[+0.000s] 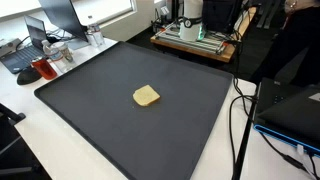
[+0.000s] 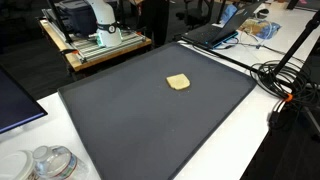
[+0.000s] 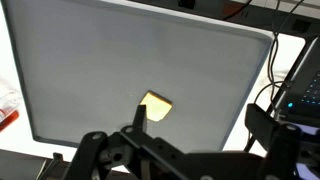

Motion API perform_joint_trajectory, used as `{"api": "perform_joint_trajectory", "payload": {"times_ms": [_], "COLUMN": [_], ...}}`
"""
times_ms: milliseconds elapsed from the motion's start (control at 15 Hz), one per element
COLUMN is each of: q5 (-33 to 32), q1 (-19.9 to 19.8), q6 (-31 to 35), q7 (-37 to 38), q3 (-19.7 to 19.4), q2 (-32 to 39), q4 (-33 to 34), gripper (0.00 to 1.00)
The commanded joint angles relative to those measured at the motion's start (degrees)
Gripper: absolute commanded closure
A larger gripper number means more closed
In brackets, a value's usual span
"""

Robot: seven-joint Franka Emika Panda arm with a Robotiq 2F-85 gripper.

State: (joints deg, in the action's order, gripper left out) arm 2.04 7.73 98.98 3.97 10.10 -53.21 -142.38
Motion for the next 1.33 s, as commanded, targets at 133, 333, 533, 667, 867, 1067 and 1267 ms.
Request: {"api": "perform_joint_trajectory", "payload": {"times_ms": [133, 333, 533, 667, 867, 1067, 1267], "q5": [-0.06, -0.06, -0.06, -0.06, 0.33, -0.75, -3.20], "q1": [0.07, 0.07, 0.07, 0.07, 0.53, 0.21, -1.11], "q6": [-0.16, -0.16, -0.16, -0.16, 4.65, 8.92, 12.81], "q7": [0.07, 0.07, 0.07, 0.07, 0.62, 2.05, 5.42], "q3": [-0.04, -0.04, -0.04, -0.04, 2.19, 5.09, 7.84], "q2": [0.11, 0.11, 0.11, 0.11, 5.21, 11.42, 20.65], "q4": [0.20, 0.20, 0.20, 0.20, 0.50, 0.92, 2.54], "gripper": [0.00, 0.00, 0.00, 0.00, 0.00, 0.00, 0.00]}}
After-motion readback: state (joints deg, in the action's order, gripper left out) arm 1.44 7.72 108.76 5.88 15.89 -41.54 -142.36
